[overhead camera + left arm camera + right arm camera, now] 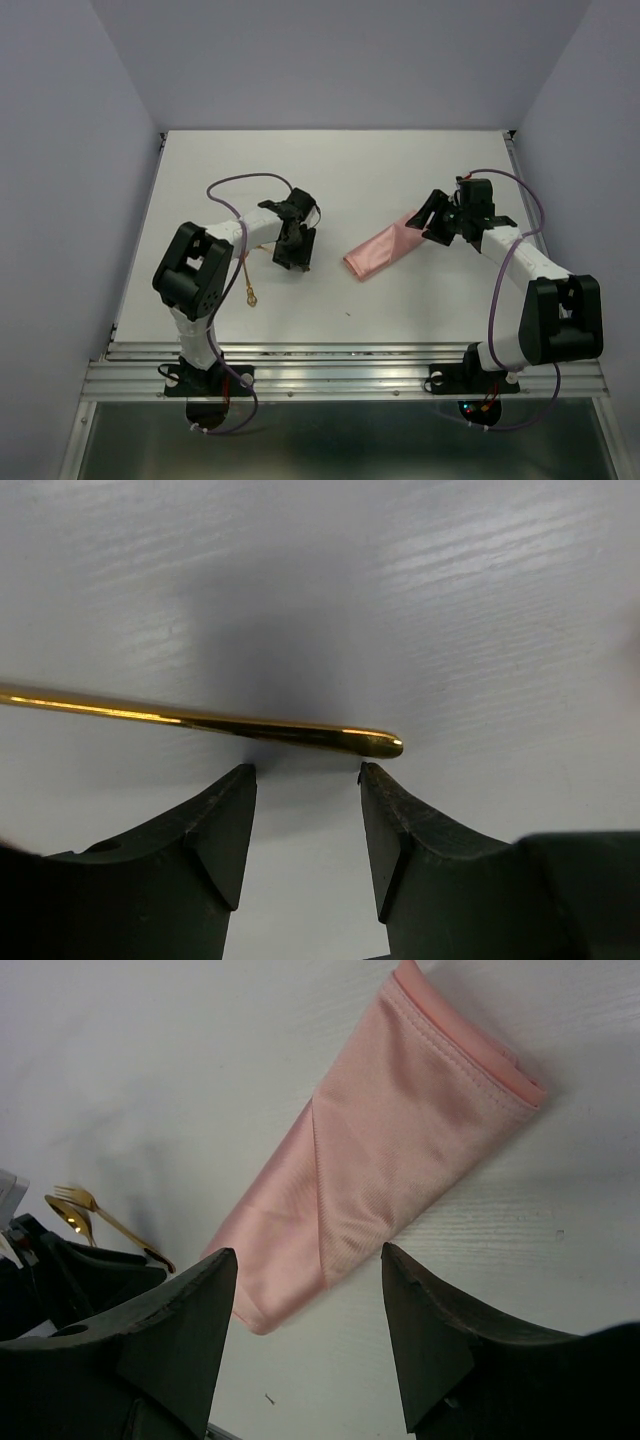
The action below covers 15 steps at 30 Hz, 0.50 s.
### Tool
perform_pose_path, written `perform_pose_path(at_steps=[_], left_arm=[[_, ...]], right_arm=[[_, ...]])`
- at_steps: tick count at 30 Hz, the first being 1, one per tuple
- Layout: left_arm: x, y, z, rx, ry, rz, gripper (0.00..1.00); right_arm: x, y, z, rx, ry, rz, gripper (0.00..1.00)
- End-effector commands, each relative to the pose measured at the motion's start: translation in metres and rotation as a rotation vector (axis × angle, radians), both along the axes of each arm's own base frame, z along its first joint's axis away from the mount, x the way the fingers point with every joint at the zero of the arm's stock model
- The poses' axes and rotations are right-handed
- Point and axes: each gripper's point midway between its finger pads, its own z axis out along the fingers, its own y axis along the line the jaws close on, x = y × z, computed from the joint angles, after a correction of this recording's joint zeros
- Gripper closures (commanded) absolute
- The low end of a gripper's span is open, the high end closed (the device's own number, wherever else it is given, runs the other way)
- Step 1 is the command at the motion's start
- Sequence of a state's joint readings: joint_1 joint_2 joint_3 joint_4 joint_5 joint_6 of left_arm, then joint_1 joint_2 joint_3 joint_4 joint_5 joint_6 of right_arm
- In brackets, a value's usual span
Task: Fold the napkin into a case and place the utensils inside
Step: Move the fork to the center of the board.
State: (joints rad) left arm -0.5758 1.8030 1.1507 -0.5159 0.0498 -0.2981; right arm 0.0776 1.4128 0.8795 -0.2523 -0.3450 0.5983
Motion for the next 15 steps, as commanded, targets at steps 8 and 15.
perform_pose_path(at_steps=[8,15], left_arm=[[0.11,-0.045,0.001,-0.105,-0.131,-0.012,0.4],[0.173,-0.023,0.019,-0.15,-0.222,0.088,0.36]], right_arm=[[-0.001,-0.003,0.005,-0.001,-0.03,-0.007,0.35],[-0.007,-0.004,0.003,-0.004,-0.021,-0.009,0.35]])
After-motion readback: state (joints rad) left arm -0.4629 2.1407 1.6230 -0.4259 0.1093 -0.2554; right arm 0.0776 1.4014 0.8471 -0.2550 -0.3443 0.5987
